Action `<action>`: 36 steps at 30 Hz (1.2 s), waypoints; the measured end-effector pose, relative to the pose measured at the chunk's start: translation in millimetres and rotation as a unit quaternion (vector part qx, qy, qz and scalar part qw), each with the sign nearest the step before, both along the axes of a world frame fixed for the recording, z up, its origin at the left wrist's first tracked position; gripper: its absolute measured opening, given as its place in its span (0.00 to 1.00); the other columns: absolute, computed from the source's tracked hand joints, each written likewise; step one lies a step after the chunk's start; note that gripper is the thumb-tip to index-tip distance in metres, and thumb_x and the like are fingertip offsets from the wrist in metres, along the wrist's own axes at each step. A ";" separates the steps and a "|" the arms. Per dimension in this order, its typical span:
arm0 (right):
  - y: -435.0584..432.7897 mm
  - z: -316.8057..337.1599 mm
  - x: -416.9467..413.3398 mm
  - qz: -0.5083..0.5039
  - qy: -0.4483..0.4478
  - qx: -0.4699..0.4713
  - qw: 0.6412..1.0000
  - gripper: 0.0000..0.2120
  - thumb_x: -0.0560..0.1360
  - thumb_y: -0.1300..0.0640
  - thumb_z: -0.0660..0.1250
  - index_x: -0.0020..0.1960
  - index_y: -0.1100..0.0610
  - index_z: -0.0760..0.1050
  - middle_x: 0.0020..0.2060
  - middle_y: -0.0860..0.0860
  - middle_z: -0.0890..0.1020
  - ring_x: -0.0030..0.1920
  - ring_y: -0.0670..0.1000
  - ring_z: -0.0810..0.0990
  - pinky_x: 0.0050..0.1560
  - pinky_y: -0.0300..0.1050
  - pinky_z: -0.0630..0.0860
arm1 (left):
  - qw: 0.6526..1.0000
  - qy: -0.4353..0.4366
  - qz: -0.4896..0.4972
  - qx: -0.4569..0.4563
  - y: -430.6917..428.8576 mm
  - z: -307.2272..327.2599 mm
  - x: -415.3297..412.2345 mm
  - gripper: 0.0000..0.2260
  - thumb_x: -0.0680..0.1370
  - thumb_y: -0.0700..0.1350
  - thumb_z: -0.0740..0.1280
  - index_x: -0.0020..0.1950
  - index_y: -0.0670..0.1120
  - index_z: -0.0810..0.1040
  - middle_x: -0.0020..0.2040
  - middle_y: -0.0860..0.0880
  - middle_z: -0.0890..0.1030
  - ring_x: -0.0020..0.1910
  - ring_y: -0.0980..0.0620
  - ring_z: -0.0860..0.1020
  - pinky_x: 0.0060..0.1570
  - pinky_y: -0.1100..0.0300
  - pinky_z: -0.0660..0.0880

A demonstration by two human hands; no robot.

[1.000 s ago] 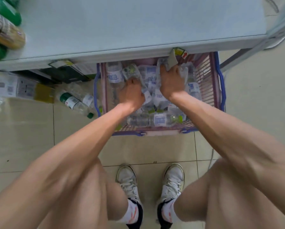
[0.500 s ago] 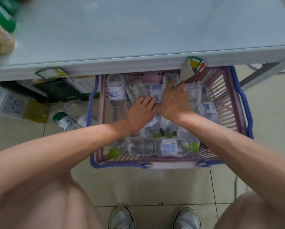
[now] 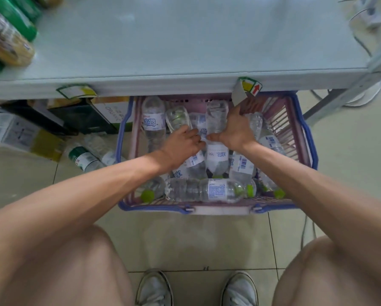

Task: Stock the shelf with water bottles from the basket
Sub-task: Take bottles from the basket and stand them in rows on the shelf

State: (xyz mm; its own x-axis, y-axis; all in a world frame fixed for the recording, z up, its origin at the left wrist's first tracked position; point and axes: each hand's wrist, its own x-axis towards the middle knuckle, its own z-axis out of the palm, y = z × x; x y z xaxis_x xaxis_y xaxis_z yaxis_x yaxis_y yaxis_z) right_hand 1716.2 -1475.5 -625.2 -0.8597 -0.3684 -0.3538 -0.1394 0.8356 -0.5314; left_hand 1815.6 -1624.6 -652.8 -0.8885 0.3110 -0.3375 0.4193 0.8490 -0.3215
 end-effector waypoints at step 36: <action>5.7 3.7 72.4 0.022 -0.262 0.002 0.965 0.25 0.74 0.34 0.69 0.66 0.42 0.68 0.46 0.49 0.80 0.43 0.52 0.83 0.43 0.50 0.86 | 0.979 -0.053 0.002 0.199 -53.8 24.5 6.9 0.34 0.71 0.26 0.67 0.72 0.54 0.73 0.77 0.52 0.67 0.80 0.52 0.57 0.69 0.41 0.62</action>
